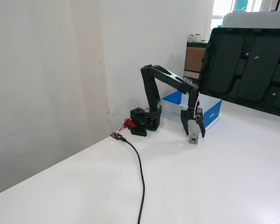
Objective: Pick the gray block and keep it in the box.
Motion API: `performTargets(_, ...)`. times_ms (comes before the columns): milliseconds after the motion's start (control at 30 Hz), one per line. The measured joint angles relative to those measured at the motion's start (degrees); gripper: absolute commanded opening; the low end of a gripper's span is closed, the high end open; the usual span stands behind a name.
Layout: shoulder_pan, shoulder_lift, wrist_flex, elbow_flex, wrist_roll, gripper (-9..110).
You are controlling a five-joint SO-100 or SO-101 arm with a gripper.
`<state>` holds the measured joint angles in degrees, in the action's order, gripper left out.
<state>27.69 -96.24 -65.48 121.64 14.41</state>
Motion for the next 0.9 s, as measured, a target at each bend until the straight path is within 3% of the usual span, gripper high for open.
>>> performTargets(433, -0.09, 3.52, 1.85, 0.0, 0.0, 19)
performTargets(900, -0.26, 4.31, 2.64, 0.0, -0.35, 8)
